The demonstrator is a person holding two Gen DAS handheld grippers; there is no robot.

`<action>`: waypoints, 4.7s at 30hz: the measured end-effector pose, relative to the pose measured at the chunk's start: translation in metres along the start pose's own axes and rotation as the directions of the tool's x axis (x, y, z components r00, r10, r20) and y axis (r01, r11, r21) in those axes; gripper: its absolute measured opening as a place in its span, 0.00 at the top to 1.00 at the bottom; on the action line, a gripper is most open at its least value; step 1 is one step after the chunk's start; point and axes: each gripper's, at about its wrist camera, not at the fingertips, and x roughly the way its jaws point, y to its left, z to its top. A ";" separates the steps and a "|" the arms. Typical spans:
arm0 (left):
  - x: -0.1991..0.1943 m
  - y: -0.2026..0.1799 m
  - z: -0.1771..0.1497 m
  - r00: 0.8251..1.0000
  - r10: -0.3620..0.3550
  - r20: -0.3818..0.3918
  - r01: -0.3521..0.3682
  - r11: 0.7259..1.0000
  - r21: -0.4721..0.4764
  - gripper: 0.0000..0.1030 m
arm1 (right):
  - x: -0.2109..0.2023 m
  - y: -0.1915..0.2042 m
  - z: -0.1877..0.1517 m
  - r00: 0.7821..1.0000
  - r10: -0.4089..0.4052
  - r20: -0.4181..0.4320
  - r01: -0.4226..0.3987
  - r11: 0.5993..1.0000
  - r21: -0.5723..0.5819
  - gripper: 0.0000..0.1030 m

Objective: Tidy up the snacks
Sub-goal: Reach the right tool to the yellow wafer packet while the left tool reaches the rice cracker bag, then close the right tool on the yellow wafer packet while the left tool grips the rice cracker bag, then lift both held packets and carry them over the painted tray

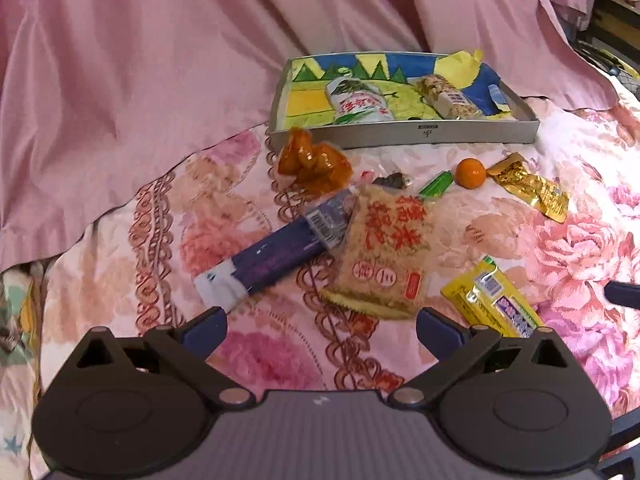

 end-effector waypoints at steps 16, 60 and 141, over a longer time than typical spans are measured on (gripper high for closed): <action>0.038 0.002 0.017 0.986 -0.154 0.060 0.150 0.986 0.071 0.00 | 0.034 -0.002 0.002 0.998 0.025 -0.065 -0.022 0.999 0.049 0.02; 0.073 -0.032 0.012 0.987 -0.133 -0.089 0.144 0.980 0.135 0.24 | 0.050 -0.003 -0.010 0.998 -0.003 -0.070 0.009 0.997 0.080 0.46; 0.185 0.022 0.184 0.978 -0.080 0.192 0.143 0.930 -0.340 0.26 | 0.209 -0.109 0.181 0.956 -0.190 0.223 0.185 0.982 0.041 0.50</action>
